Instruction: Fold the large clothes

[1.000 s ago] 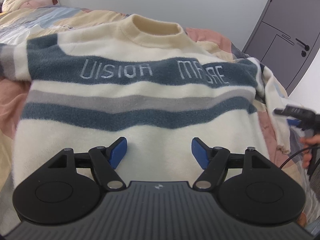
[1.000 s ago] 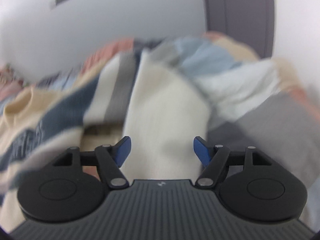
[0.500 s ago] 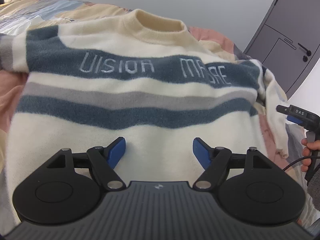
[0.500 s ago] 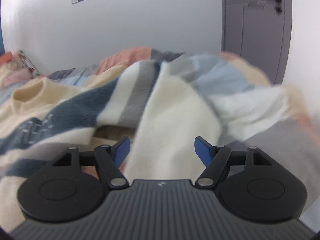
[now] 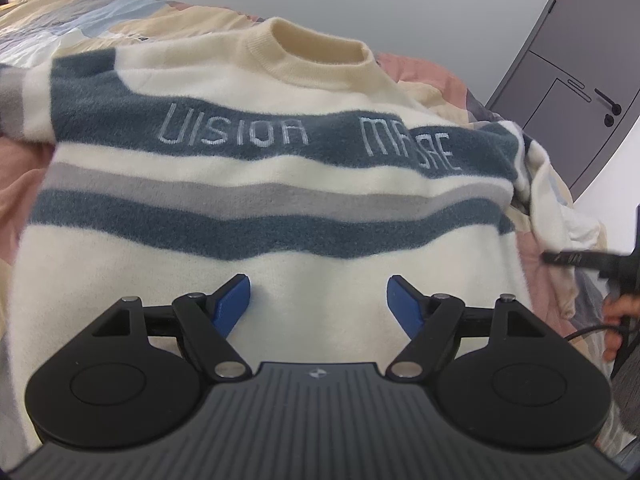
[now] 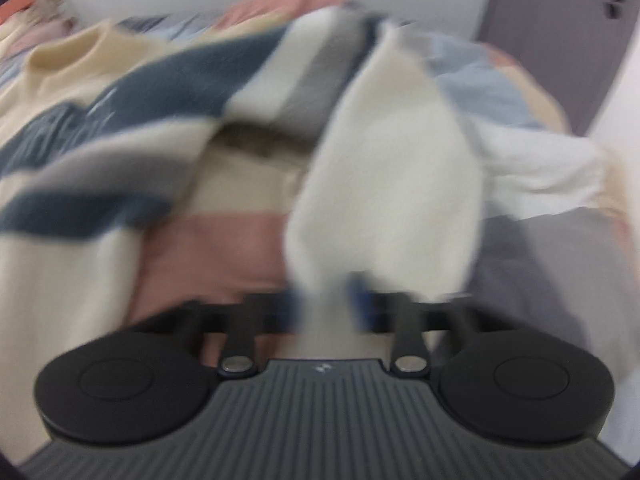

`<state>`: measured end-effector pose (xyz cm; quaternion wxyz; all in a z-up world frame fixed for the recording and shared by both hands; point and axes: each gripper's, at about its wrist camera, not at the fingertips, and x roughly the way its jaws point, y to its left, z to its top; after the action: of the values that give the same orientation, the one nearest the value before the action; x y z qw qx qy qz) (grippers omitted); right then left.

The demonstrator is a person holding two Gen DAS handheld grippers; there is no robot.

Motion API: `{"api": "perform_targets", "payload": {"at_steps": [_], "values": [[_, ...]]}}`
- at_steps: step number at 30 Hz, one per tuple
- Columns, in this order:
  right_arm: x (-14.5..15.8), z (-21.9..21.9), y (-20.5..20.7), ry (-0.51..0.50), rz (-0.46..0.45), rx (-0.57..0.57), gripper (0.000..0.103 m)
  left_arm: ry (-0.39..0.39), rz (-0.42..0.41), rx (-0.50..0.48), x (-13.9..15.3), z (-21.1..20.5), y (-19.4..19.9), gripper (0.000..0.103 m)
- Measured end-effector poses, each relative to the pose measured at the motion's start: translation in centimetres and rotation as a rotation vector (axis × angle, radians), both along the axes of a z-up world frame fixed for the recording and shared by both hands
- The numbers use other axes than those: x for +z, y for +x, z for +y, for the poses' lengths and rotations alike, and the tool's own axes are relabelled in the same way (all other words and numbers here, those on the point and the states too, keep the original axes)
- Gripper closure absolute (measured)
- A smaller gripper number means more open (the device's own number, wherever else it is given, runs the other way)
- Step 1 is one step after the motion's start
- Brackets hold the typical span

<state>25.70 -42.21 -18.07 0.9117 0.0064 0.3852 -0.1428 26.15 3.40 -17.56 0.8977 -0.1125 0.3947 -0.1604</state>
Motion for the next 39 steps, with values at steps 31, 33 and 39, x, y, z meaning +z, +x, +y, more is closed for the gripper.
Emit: {"api": "perform_targets", "payload": {"at_steps": [31,33,39], "values": [[0.0,-24.0,3.0,0.097,-0.314,-0.632,0.091,-0.012,-0.008,0.081,-0.2,1.2,2.3,0.024],[0.1,-24.0,2.6,0.107,-0.322,-0.633,0.089,-0.009,-0.01,0.082,-0.2,1.2,2.3,0.024],[1.7,-23.3,0.2,0.121,-0.336,-0.653,0.035,-0.009,-0.018,0.106,0.3,1.7,1.7,0.024]]}}
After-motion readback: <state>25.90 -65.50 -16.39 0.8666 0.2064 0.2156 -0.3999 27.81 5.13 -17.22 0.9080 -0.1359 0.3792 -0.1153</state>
